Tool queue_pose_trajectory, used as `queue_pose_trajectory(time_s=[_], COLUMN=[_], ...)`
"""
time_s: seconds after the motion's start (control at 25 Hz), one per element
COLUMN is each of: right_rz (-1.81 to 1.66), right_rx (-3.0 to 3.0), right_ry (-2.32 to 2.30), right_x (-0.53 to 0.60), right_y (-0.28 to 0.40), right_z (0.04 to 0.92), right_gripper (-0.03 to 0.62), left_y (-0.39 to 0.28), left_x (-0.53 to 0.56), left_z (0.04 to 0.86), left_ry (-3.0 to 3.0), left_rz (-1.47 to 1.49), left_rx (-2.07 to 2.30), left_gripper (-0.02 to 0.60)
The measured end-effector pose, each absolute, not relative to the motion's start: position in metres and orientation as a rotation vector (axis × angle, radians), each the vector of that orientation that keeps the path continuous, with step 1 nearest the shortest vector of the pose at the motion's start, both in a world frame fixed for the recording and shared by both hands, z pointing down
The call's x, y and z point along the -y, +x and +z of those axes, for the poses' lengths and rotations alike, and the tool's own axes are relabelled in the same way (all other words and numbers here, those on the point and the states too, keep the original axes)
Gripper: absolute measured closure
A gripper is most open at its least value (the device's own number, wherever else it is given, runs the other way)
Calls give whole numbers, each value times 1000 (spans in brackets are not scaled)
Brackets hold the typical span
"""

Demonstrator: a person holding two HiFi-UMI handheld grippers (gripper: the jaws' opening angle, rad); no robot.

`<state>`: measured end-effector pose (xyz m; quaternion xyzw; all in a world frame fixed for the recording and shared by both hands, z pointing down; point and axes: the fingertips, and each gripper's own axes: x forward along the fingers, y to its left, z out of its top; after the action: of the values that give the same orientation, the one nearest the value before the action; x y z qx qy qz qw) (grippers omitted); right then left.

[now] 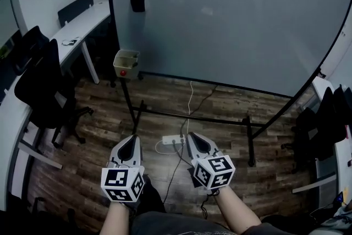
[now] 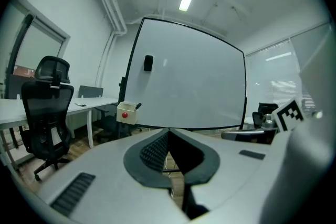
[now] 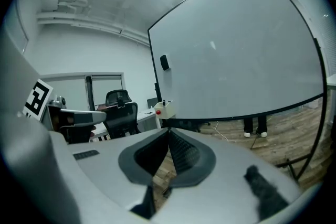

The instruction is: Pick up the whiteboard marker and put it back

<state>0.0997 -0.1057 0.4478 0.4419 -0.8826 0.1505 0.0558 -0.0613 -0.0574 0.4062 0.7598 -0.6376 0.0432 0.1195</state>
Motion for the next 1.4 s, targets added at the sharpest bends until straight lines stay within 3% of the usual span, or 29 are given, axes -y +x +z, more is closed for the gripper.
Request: queue_pose_trajectory(time_s=[1.24,1.4], right_rz=[432,484], right_rx=[2781,2780], right_ry=[1304,1266], right_x=[339,356], right_y=[-118,-138], right_z=[419,430], right_gripper=[565,483], left_y=[-242,-257], left_x=[284,301], left_z=[409,412], left_ry=[2266,2264], left_rz=[146,143], left_rx=[1783,1777], left_gripper=[568,568])
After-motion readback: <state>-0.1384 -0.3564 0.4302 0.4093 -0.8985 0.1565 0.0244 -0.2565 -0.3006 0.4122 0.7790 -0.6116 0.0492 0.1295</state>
